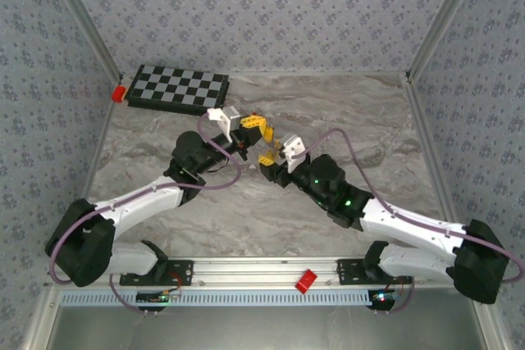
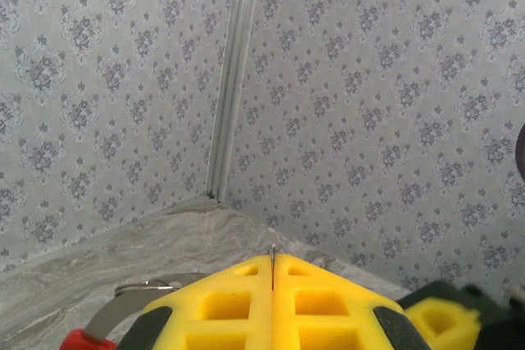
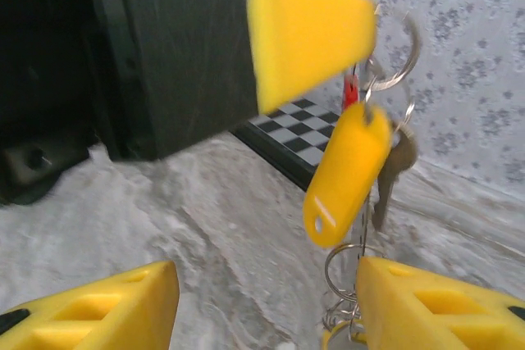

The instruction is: Put the keys on the keyring

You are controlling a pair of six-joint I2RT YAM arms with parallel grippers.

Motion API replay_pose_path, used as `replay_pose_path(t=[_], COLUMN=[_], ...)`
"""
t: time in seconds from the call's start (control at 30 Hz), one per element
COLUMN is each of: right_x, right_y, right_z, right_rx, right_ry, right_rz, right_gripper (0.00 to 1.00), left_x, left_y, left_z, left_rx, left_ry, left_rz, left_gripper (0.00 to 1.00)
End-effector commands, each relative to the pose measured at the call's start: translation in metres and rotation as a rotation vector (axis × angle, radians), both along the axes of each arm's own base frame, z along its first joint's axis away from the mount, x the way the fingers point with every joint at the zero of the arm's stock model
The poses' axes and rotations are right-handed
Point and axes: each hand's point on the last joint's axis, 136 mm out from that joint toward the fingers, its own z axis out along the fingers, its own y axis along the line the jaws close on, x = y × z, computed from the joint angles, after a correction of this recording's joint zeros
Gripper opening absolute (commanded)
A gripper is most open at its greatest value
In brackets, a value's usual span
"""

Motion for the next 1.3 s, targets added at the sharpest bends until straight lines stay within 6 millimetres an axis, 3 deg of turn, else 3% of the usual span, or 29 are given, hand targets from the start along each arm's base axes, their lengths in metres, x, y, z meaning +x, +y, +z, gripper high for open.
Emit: replay_pose_path(t=[0.0,0.3,0.57,1.03,1.13,1.27], right_x=[0.022,0.034,0.030,0.029,0.028,0.025], right_y=[-0.012,-0.015,-0.025,-0.068,-0.074,-0.067], right_z=[0.022,0.031,0.044,0.053,0.052,0.048], right_rx=[-0.026,0.009,0.055,0.053,0.073,0.085], right_ry=[-0.101,-0.145,-0.185,-0.207,-0.192,-0.153], right_rz=[-0.186,-0.269,-0.287,-0.414,-0.402,-0.296], right_gripper=[0.61,0.59,0.58,0.56,0.56,0.57], left_x=[-0.011,-0.016,-0.015,-0.015,-0.015,-0.018], left_y=[0.005,0.004,0.002,0.002,0.001,0.001], left_z=[0.032,0.030,0.024,0.020,0.020,0.021], left_rx=[-0.053,-0.049,-0.030,-0.021,-0.021,-0.019], left_ry=[-0.085,-0.082,-0.074,-0.070,-0.071,-0.077], left_rz=[-0.006,-0.024,-0.023,-0.027,-0.030,-0.043], left_gripper=[0.00,0.00,0.00,0.00,0.00,0.00])
